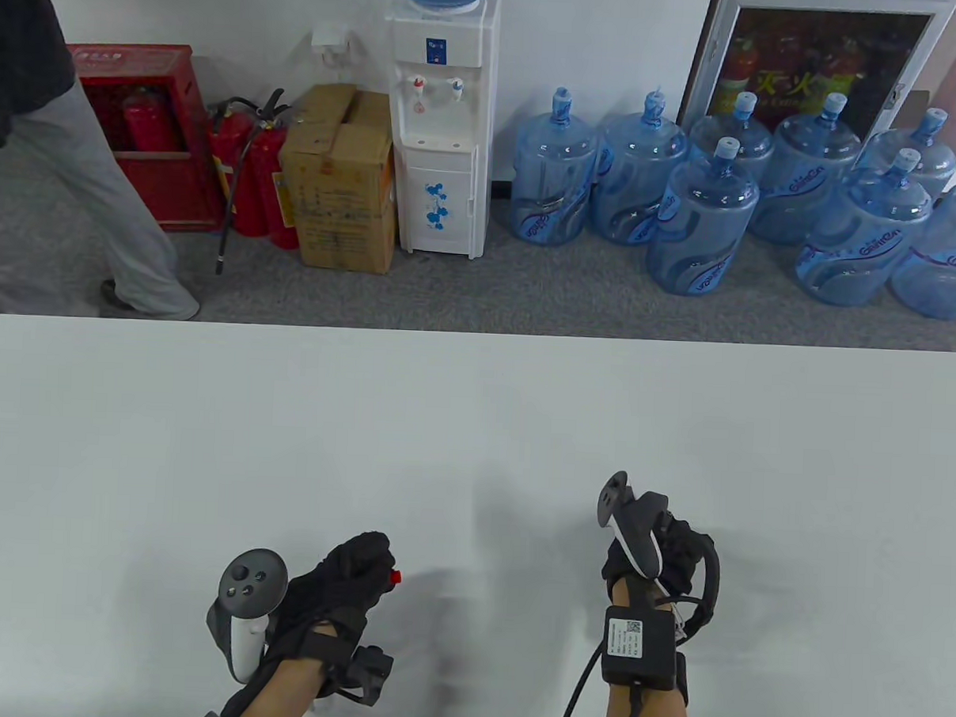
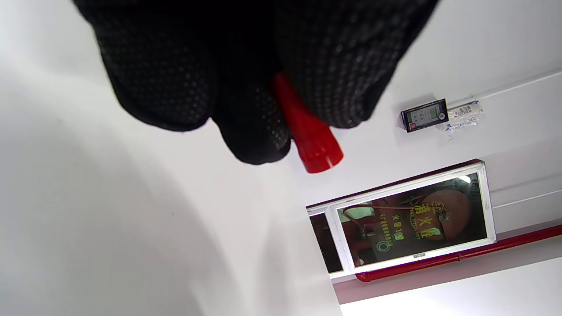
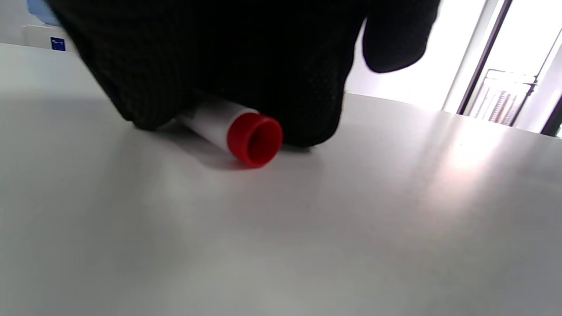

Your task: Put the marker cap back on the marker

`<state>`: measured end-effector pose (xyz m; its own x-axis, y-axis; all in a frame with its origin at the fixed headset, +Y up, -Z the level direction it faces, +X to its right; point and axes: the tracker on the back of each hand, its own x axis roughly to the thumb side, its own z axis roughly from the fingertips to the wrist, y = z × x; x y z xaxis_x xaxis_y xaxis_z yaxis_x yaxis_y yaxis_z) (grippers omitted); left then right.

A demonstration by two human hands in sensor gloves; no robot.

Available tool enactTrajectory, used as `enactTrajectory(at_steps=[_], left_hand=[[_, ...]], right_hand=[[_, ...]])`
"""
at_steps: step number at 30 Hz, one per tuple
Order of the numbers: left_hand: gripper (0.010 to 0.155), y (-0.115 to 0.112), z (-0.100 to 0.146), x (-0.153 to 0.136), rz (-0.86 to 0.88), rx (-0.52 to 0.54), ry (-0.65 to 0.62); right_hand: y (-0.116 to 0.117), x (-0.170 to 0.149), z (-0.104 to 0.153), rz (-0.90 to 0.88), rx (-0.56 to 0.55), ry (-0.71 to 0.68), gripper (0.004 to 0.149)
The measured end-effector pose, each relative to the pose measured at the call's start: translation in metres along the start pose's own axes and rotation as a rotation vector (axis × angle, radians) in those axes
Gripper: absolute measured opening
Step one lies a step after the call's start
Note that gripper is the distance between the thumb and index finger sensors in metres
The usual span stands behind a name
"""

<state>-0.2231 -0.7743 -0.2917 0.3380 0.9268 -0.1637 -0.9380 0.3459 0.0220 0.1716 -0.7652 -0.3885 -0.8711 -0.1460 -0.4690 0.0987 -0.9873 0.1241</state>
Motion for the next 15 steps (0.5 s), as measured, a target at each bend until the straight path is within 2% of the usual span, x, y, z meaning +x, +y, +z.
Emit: enactTrajectory(at_steps=[6,10,15], left_hand=[[0.047,0.001,0.000,0.000,0.014,0.000,0.012],[0.046,0.001,0.000,0.000,0.031,-0.001,0.015],[0.044,0.002,-0.001,-0.001,0.045,-0.009,0.024]], right_hand=[[0.005,0.001,0.002,-0.010,-0.049,-0.060,0.052],[0.005,0.004,0.000,-0.051,-0.014,-0.039,0.056],[0.005,0.011,-0.001,-0.012,-0.010,-0.076,0.059]])
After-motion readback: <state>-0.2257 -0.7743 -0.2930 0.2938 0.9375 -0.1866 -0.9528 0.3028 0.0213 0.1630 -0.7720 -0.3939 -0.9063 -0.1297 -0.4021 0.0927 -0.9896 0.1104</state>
